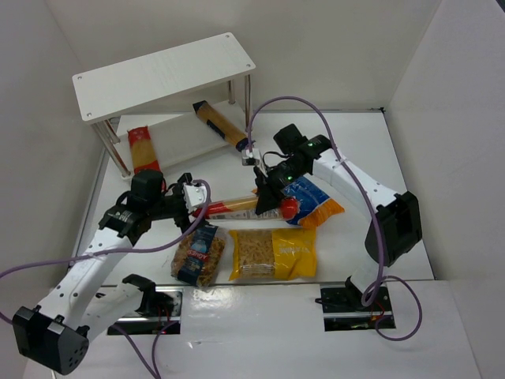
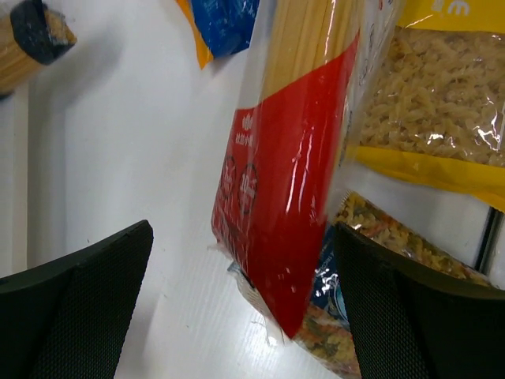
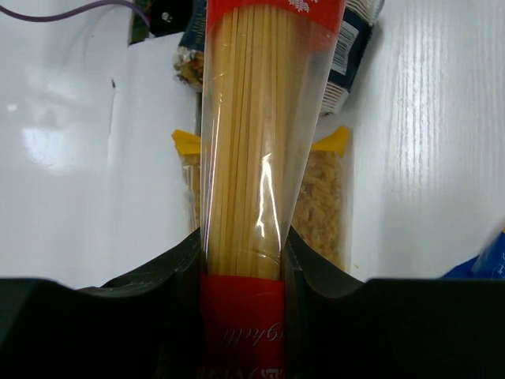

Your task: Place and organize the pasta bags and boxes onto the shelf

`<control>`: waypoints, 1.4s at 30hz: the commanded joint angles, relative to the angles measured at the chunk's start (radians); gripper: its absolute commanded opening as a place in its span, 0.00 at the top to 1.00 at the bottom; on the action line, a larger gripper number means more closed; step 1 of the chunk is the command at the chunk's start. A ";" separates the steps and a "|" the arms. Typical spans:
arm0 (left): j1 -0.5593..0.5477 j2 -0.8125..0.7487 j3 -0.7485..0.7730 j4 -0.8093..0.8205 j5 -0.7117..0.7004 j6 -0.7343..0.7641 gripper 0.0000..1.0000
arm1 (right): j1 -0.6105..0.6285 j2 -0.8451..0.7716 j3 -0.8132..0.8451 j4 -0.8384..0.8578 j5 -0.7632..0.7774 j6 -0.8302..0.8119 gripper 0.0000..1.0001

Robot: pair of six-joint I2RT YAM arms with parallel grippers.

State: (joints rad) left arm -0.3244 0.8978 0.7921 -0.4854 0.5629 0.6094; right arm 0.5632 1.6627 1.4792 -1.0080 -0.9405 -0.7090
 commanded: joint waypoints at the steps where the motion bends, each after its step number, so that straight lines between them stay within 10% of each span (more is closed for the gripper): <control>1: -0.025 0.022 -0.001 0.085 0.068 0.047 0.00 | 0.006 -0.080 0.079 -0.012 -0.170 -0.026 1.00; 36: -0.123 0.299 0.099 0.074 0.361 0.050 0.01 | 0.044 0.034 0.227 -0.112 -0.259 -0.092 1.00; 40: -0.157 0.375 0.122 0.074 0.333 0.050 0.99 | 0.044 0.034 0.227 -0.112 -0.259 -0.092 1.00; 42: -0.157 0.404 0.142 0.044 0.350 0.062 1.00 | 0.035 0.034 0.227 -0.100 -0.259 -0.067 1.00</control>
State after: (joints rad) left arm -0.4686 1.2686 0.8948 -0.4500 0.8608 0.6392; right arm 0.5980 1.7119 1.6386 -1.1271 -1.0557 -0.7933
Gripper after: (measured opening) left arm 0.361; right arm 0.355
